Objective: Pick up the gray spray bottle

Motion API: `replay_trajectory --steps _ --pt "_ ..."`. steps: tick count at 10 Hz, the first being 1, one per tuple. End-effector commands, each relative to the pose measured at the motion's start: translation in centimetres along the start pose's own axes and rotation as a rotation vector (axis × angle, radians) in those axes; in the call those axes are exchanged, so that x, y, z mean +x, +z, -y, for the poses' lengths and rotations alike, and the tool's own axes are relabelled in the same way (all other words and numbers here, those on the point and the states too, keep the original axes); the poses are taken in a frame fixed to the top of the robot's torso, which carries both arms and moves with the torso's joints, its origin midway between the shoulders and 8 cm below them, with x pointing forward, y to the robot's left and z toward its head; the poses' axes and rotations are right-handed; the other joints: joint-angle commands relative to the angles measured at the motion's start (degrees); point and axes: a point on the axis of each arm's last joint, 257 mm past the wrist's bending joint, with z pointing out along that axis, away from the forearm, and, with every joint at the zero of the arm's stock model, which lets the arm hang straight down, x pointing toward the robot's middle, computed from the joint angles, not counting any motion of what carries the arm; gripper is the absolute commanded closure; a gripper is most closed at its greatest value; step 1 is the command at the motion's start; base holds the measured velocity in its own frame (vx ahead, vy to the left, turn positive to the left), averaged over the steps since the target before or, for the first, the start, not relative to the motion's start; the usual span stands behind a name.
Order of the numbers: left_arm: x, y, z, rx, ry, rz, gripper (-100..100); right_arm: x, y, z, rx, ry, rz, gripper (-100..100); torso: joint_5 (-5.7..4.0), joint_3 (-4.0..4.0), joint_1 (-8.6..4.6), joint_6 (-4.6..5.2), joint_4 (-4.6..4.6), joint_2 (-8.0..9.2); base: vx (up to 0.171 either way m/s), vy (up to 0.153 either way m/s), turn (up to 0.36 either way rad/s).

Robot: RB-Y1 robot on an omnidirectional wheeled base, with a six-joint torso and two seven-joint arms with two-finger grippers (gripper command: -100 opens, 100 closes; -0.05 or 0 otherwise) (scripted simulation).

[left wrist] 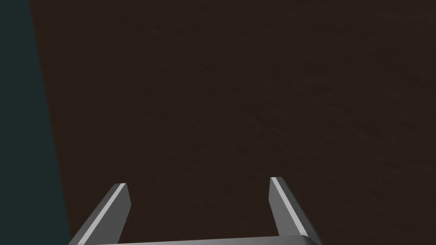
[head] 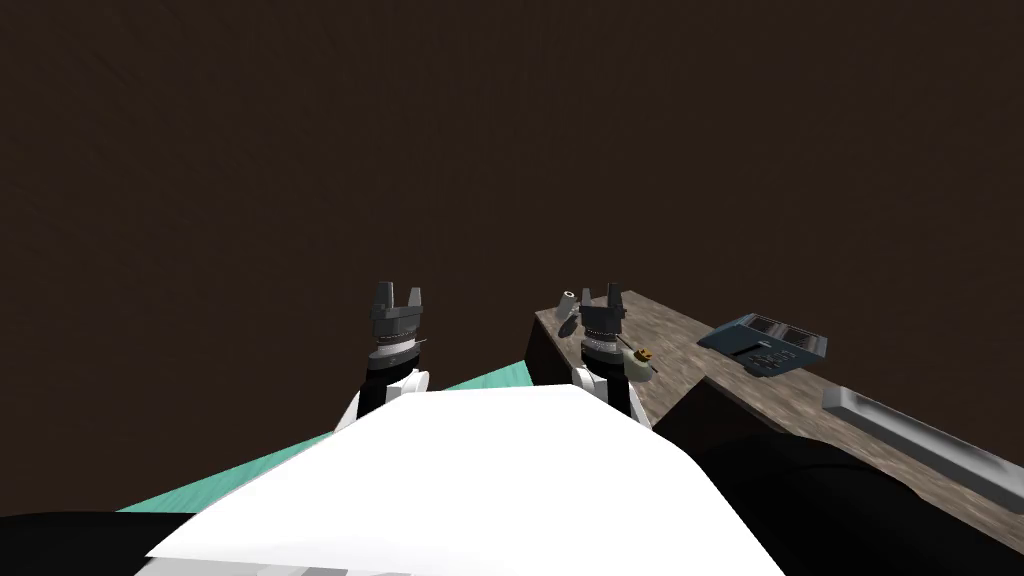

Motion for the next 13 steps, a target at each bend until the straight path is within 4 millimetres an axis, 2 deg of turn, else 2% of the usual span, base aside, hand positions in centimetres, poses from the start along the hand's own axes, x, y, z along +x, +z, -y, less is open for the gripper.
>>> replay_trajectory --steps 1,2,3,7,13 --pt "0.0 0.0 0.0 0.000 0.000 0.000 0 0.0 -0.6 1.1 0.036 -0.016 -0.024 -100 0.00 0.00 0.00 0.00 0.00 0.00 -0.074 0.006 0.036" --pt "0.0 0.0 0.0 0.000 0.000 0.000 0 -0.1 -1.0 1.8 0.058 -0.027 -0.033 -100 0.00 0.11 0.00 0.00 0.03 0.21 -0.132 0.001 0.039" --pt "0.0 0.0 0.0 0.000 0.000 0.000 0 -0.6 -2.1 3.6 0.115 -0.054 -0.047 -100 0.00 0.24 -0.01 0.00 0.09 0.42 -0.201 0.008 0.068" --pt "0.0 0.0 0.0 0.000 0.000 0.000 0 -2.4 -5.4 8.3 0.269 -0.147 -0.074 -100 0.02 0.48 0.08 0.01 0.19 0.83 -0.213 0.032 0.050" --pt "0.0 0.0 0.0 0.000 0.000 0.000 0 -7.2 -12.5 16.2 0.544 -0.397 -0.160 -100 0.07 0.47 0.31 0.00 0.19 0.79 -0.193 0.085 0.050"
